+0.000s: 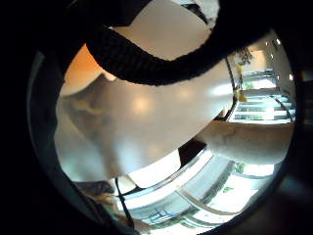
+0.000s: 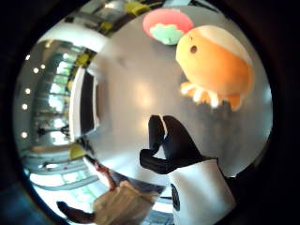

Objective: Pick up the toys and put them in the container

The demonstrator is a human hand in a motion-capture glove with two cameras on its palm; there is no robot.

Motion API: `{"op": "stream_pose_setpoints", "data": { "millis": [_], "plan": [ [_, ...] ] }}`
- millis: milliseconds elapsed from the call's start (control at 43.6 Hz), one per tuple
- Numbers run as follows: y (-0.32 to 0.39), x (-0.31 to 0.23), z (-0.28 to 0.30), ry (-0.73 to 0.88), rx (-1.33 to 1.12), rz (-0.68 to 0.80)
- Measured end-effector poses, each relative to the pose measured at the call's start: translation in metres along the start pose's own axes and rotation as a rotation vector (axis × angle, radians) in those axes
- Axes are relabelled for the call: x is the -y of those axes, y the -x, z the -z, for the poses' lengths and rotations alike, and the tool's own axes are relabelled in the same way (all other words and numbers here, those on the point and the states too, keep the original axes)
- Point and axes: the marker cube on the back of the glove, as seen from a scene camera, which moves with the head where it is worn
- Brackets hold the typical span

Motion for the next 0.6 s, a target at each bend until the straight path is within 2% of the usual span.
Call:
{"op": "stream_pose_setpoints", "data": {
  "millis": [138,207,298,367,505,597],
  "plan": [
    [-0.006,0.035,-0.016,0.148,-0.068,-0.025],
    [-0.016,0.047,-0.029,0.237,-0.149,-0.092],
    [-0.011,0.049,-0.050,0.314,-0.035,-0.205],
    [-0.011,0.049,-0.053,0.306,0.025,-0.206],
    [-0.007,0.048,-0.041,0.157,0.137,-0.129],
    [0.009,0.034,-0.031,0.159,0.268,-0.310]
  ]
}}
